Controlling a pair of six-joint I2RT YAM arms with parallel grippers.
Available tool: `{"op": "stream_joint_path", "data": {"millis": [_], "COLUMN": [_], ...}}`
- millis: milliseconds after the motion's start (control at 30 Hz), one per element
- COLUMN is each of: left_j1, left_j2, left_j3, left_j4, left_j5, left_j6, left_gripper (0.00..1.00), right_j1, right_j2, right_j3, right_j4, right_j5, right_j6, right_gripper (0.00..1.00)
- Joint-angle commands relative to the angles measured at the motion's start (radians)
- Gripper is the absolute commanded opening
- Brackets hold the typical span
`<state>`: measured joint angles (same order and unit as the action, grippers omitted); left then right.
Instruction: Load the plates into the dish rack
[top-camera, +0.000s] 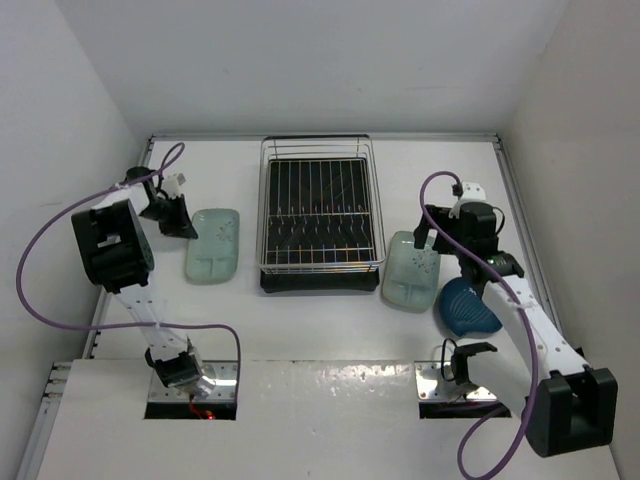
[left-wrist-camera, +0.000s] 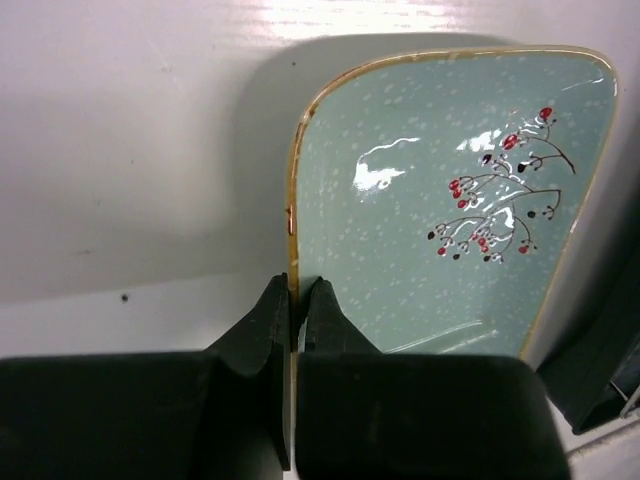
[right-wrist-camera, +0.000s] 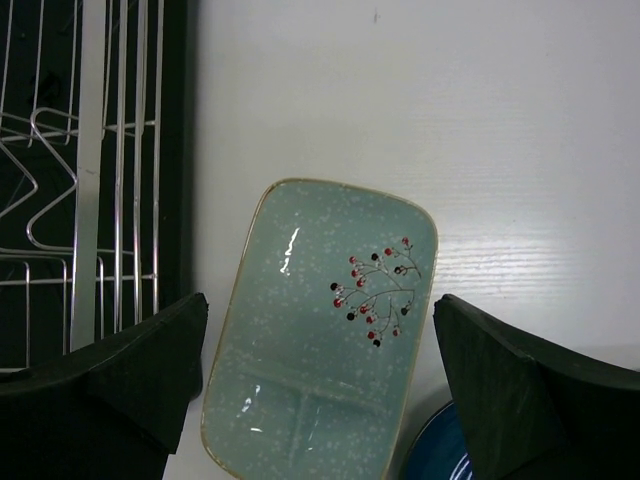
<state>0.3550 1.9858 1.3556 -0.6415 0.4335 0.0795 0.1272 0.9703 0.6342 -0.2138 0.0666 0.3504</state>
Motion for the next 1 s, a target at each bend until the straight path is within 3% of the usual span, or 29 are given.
{"op": "stream_joint_path", "data": {"millis": [0,133,333,500,767,967], "left_j1": [-0.001,-0.022,-0.091,-0.125,-0.204,-0.229], "left_j2": [-0.039,-0.134,-0.212,-0.268,-0.288,-0.315], "left_j3": [0.066,0.290,0.385,0.422,0.694,0.704], "left_j4": [-0.131,-0.262,-0.385,-0.403,-0.511,-0.523], "left_j5": [-0.208,-0.326,-0.423,-0.432,-0.431,-0.385], "left_j6": [0.060,0.031,-0.032,-0.115,-0.184,-0.202], "left_gripper": [0.00,0.00,0.00,0.00,0.00,0.00], "right_j1": [0.028,0.071,0.120,0.141,0.196,0.261], "right_j2": [0.030,0.080,0.104,0.087,0.038,0.010], "right_j3": [0.033,0.084,0.090,0.081,0.056,0.042], "right_j4": [-0.001,-0.003,0.017,0.010,0.001,-0.025], "right_j5": [-0.001,0.027,0.091,0.151,0.272,0.372], "right_j6": [0.022,0.019,0.031,0.033,0.088,0.105], "right_gripper": [0.94,0.92,0.92,0.92,0.90,0.89]}}
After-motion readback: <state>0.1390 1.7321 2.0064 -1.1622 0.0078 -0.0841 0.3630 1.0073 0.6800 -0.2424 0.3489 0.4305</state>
